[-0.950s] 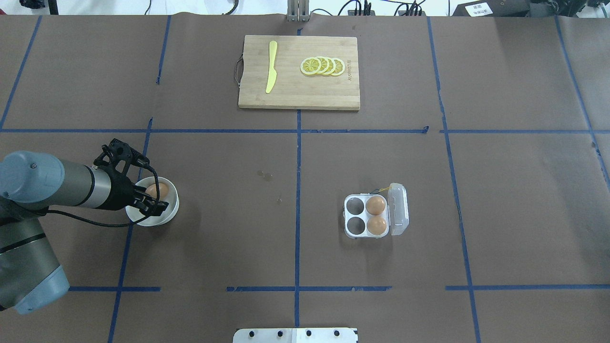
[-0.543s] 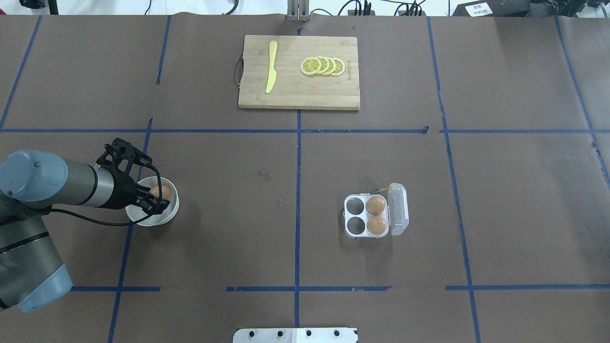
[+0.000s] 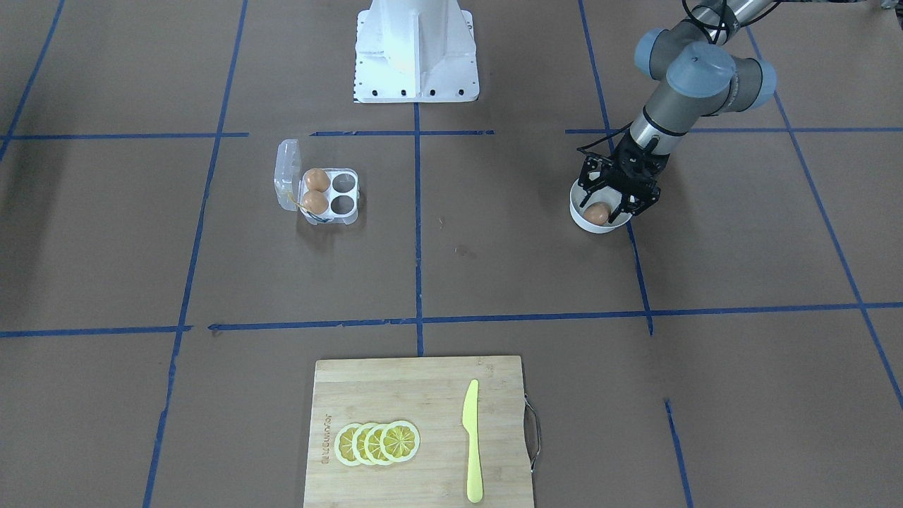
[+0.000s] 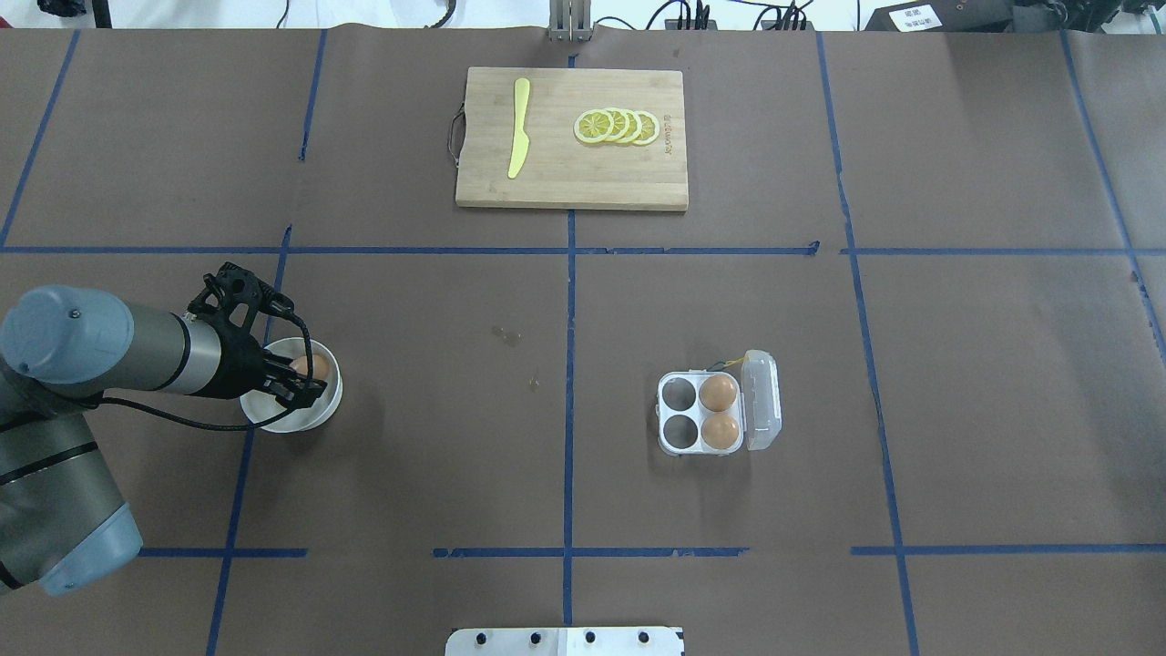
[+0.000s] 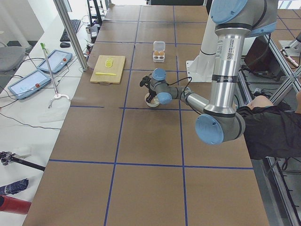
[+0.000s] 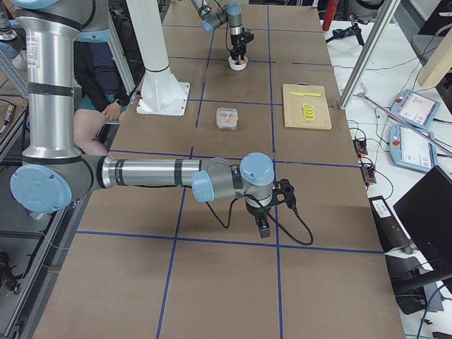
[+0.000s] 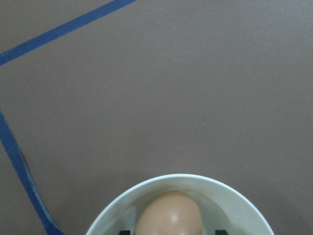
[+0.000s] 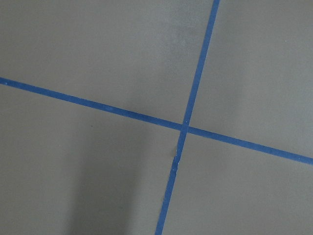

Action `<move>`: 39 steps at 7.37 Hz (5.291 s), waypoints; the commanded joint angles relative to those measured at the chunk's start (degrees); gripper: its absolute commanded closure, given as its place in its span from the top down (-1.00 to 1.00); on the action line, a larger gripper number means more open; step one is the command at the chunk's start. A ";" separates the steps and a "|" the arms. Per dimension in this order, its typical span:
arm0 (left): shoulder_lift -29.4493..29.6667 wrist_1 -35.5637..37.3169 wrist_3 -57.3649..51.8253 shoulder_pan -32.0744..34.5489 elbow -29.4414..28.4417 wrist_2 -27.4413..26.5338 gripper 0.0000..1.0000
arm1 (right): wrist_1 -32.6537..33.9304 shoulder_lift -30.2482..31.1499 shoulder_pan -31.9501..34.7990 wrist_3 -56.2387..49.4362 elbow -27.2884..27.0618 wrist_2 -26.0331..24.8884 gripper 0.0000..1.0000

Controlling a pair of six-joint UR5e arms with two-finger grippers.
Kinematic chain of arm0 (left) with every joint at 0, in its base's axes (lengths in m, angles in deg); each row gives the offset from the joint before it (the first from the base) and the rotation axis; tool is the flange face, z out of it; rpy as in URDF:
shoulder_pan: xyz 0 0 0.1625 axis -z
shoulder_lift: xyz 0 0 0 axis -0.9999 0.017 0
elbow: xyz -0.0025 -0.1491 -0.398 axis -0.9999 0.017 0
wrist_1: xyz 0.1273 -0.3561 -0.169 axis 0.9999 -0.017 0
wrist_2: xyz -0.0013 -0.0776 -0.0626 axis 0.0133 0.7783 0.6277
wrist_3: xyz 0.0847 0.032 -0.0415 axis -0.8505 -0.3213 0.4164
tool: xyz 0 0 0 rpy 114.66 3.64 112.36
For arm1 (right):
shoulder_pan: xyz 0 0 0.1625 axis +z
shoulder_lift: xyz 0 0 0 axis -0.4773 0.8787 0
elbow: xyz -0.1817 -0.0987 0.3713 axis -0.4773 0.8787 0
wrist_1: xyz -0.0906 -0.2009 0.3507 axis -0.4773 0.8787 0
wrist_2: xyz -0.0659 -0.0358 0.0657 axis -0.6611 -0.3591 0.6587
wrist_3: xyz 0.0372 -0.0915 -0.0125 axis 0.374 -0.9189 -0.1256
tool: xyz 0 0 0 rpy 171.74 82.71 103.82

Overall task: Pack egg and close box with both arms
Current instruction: 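Lower the left gripper into the bowl and close on the egg, then lift the brown egg out of the bowl with the left gripper, then carry the egg with the left gripper to the clear egg carton, then lower the egg into the empty carton cup and open the left gripper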

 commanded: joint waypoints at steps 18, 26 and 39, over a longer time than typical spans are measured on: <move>16.68 -38.58 -5.98 -2.69 -8.26 -0.08 -1.00 | 0.00 -0.61 0.00 0.11 0.03 0.00 1.00; 31.56 -47.82 -10.72 -17.74 -26.01 -17.65 -0.96 | 0.00 -0.70 0.00 0.02 0.21 -0.18 1.00; 38.25 -46.15 -10.81 -19.34 -35.34 -19.42 -0.61 | 0.00 -0.79 0.00 -0.07 0.56 -0.44 1.00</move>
